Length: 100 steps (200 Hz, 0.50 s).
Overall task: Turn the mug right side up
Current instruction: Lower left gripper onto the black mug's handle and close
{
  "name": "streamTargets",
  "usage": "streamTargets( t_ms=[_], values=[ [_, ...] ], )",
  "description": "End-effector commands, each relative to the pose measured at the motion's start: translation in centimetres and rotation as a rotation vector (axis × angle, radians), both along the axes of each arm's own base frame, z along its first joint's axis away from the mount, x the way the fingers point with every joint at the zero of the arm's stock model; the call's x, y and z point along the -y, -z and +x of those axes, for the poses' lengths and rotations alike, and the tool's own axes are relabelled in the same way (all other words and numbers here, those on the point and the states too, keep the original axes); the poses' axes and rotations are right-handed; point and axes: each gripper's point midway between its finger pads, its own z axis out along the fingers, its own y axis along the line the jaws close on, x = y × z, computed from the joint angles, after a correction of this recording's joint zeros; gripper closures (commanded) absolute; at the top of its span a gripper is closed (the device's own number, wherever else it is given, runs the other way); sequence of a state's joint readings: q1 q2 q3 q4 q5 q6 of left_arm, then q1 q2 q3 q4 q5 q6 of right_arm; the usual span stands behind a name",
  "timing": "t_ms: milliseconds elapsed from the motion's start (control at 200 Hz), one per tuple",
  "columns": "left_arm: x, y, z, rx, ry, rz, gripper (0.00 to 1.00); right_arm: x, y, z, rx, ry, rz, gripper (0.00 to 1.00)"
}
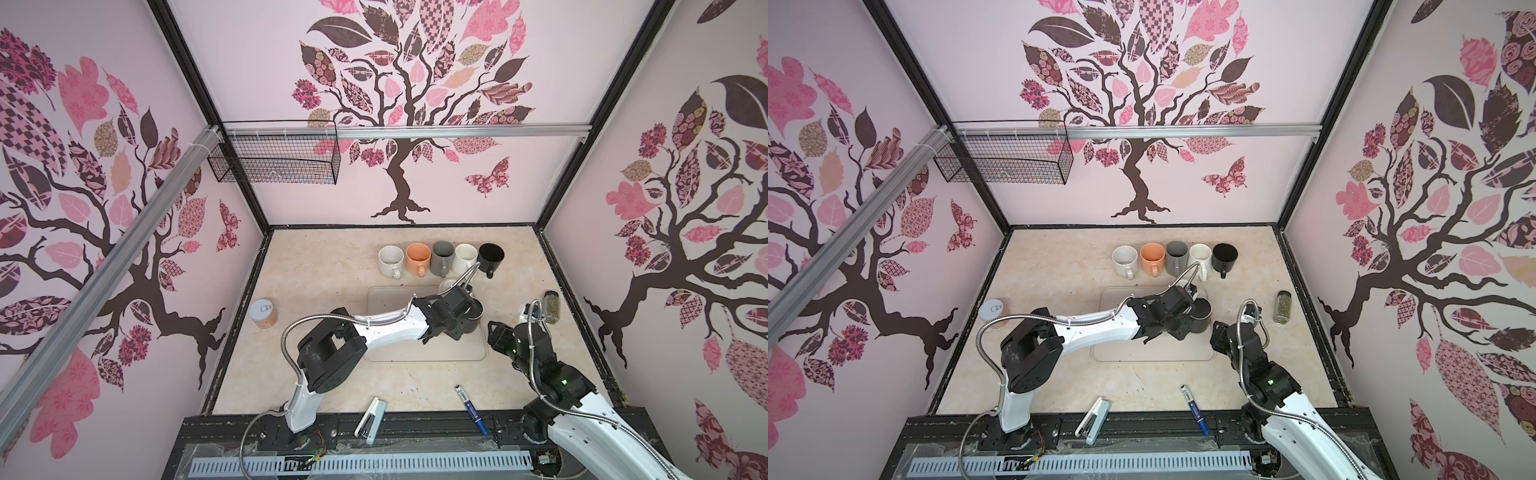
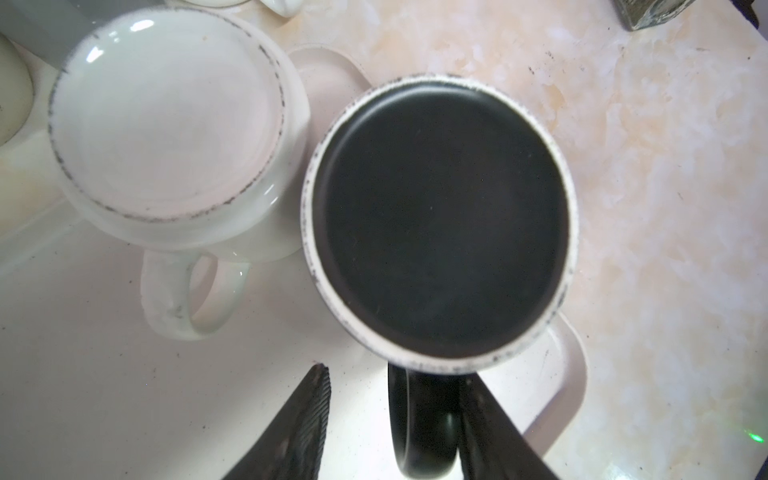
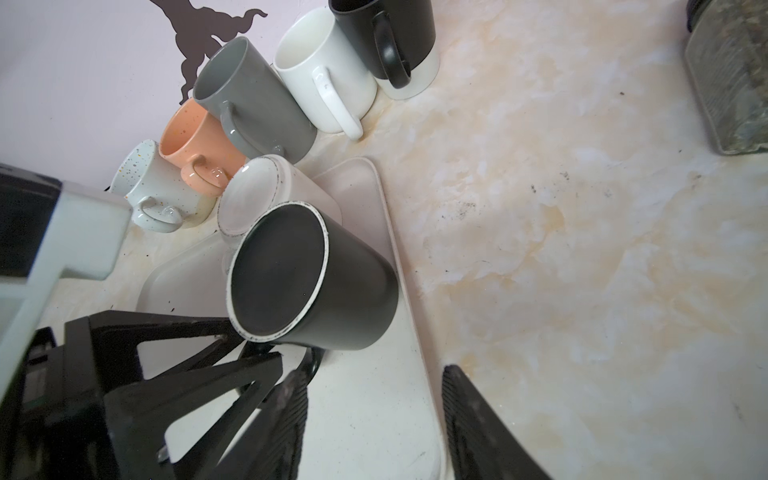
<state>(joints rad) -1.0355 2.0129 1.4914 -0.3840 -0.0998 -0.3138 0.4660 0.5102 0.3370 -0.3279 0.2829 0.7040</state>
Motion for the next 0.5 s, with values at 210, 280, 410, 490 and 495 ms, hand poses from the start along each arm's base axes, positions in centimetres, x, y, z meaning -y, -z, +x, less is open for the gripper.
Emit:
streamTargets(
  t_ms=[210,280,410,490,495],
  values=[
    [1.34,-0.5,1.11,0.01,0.009,-0.02,0.51,0.17,-0.54,0.16,0.024,0.007,0.002,0.44],
    [1.46,-0.42,1.2,0.01,0.011,-0.018,0.52,0.17,-0.51,0.15,0.025,0.006,0.0,0.44],
    [1.5,-0.36,1.29,0.008,0.012,-0.015,0.54,0.24,-0.63,0.11,0.028,0.005,-0.003,0.44],
    [1.43,-0.27,1.41,0.007,0.011,-0.014,0.55,0.21,-0.68,0.14,0.032,0.003,-0.004,0.44],
    [1.46,-0.29,1.42,0.008,0.011,-0.014,0.55,0.2,-0.69,0.15,0.033,0.003,-0.003,0.44]
  ],
)
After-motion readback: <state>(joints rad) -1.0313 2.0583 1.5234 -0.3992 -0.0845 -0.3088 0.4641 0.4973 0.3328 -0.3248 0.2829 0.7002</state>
